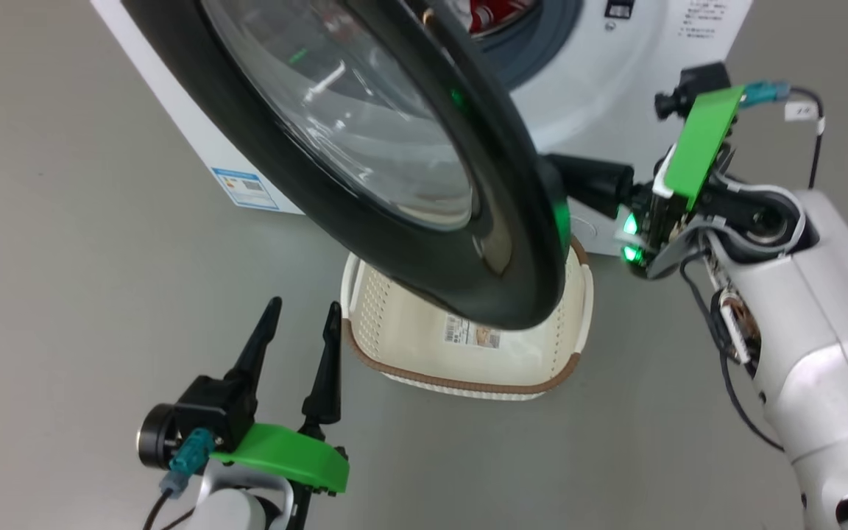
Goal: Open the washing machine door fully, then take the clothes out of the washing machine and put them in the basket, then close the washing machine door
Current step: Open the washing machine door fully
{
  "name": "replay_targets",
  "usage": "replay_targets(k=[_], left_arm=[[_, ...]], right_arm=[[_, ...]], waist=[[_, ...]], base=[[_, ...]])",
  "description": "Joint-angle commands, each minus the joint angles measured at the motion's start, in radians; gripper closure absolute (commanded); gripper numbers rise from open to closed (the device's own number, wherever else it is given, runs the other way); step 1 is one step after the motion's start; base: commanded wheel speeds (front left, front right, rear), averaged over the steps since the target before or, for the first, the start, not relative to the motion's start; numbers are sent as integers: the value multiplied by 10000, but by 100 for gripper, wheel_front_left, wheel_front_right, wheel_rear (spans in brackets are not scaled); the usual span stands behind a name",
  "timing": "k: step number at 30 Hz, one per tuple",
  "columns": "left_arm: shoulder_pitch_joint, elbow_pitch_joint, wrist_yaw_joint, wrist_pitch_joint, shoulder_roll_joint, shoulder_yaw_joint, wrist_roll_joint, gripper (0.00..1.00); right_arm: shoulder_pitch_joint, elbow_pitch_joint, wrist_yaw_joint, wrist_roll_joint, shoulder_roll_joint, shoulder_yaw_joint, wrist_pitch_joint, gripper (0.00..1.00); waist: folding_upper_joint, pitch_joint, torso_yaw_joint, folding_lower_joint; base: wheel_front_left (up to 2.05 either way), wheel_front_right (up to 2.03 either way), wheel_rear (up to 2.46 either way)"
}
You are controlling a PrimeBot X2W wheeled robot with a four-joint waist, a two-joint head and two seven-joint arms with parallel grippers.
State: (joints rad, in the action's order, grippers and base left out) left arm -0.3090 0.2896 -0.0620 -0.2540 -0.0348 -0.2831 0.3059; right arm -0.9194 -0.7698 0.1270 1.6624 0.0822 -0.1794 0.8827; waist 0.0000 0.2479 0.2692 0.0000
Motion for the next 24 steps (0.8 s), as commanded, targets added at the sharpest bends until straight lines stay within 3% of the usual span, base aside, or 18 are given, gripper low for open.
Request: replay_targets(k=[1,24], left_arm=[[121,-171,20,-78,-154,375,-126,0],[632,-37,-151,-78,-154,390,59,0]], right_arm=[[248,460,37,190,-304,-217,118,100],[2094,2134,37,1737,-318,-2833,-469,100]], waist=[[0,-242,225,0],[0,-753,1798,0]], base=[[0,0,0],[0,0,0]])
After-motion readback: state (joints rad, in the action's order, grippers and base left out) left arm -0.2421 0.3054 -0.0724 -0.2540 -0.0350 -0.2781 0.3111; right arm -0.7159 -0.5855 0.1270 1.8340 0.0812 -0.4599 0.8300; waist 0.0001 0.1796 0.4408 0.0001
